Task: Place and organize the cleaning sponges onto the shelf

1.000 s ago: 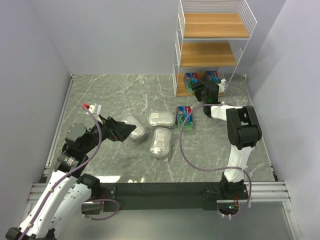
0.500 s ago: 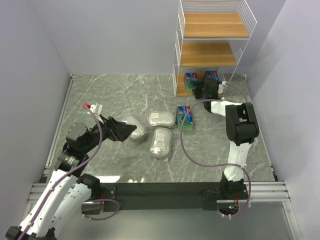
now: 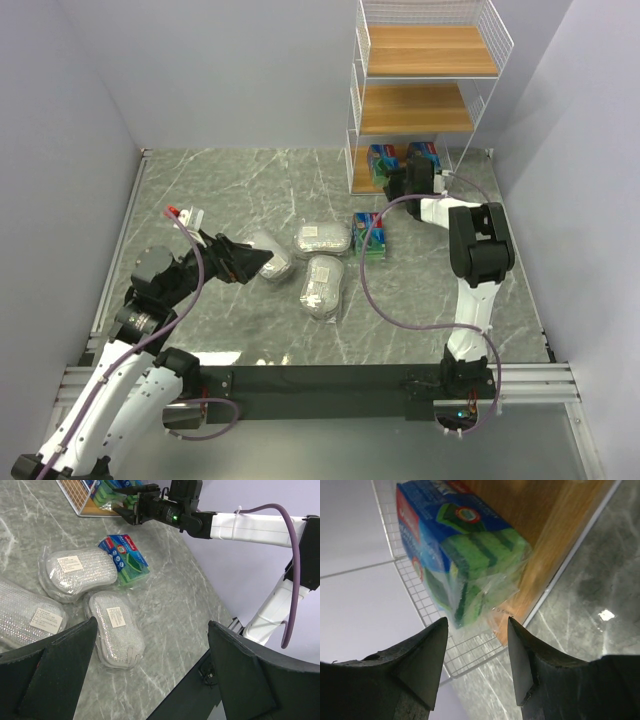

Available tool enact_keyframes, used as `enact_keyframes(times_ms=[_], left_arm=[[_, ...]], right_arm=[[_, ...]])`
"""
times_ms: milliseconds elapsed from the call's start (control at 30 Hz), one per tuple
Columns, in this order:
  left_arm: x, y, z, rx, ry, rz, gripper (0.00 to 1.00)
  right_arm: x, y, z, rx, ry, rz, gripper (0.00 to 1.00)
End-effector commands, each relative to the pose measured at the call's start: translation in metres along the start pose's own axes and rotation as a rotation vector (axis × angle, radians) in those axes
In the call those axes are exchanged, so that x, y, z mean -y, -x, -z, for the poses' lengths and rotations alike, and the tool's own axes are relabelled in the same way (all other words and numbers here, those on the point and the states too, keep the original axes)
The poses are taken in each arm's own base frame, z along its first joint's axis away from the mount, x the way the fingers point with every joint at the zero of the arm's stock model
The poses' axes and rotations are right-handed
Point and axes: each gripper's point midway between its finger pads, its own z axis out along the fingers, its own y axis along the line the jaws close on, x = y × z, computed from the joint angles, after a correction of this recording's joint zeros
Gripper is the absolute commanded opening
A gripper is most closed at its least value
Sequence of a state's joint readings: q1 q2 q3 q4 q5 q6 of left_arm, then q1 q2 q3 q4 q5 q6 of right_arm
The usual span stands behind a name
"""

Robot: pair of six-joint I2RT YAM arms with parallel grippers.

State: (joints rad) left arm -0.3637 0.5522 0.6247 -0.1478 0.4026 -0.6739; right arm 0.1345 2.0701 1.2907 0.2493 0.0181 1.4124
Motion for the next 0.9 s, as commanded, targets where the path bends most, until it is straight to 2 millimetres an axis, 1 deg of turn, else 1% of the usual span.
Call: enact_keyframes(times_ms=[0,100,167,200,267,367,400,433,533,567,600,633,667,733,800,867], left_arm=[[0.007,0.003,0.002,0.010,-0.026,-0.014,0.99],[0.006,0.004,0.003,0.016,-0.023,-0.014,0.99],[0.006,0.004,0.004,0.019,-0.021,-0.013,0.99],[0.006,0.004,0.004,0.019,-0.021,-0.013,0.99],[0.006,0.003,0.003,0.017,-0.022,-0.012,0.99],[0.006,0.003,0.003,0.017,-0.022,-0.011,0.99],[0.006,0.003,0.003,0.017,-0.020,-0.010,0.99],[0.006,0.004,0.004,0.019,-0.019,-0.009,0.99],[0.006,0.003,0.004,0.016,-0.021,-0.009,0.99],[0.007,0.003,0.004,0.019,-0.023,-0.009,0.99],[0.006,0.003,0.004,0.019,-0.021,-0.008,0.99],[0.007,0.002,0.004,0.016,-0.023,-0.006,0.99],[0.006,0.003,0.004,0.018,-0.020,-0.006,0.99],[0.007,0.002,0.005,0.017,-0.024,-0.005,0.99],[0.007,0.003,0.005,0.019,-0.023,-0.004,0.99],[0.007,0.002,0.006,0.021,-0.024,-0.003,0.99]], right_arm=[[-0.012,0.016,-0.008,0.053,0.012,-0.048,0.58],[-0.012,0.021,-0.013,0.078,0.008,-0.057,0.58],[-0.009,0.022,-0.019,0.080,-0.017,-0.063,0.55],[-0.009,0.023,-0.020,0.083,-0.015,-0.067,0.51],[-0.012,0.025,-0.025,0.080,0.008,-0.076,0.46],[-0.016,0.023,-0.030,0.062,0.026,-0.071,0.21],[-0.017,0.021,-0.030,0.054,0.035,-0.072,0.04],[-0.016,0.021,-0.030,0.050,0.038,-0.075,0.00],[-0.024,0.020,-0.027,0.038,0.084,-0.072,0.00],[-0.022,0.020,-0.027,0.039,0.083,-0.077,0.00],[-0.030,0.023,-0.022,0.047,0.105,-0.078,0.00],[-0.023,0.023,-0.020,0.053,0.097,-0.083,0.00],[-0.025,0.027,-0.018,0.072,0.106,-0.089,0.00],[-0.023,0.034,-0.012,0.099,0.099,-0.101,0.00],[-0.019,0.045,-0.006,0.135,0.088,-0.115,0.00],[-0.015,0.050,-0.002,0.151,0.074,-0.124,0.00]])
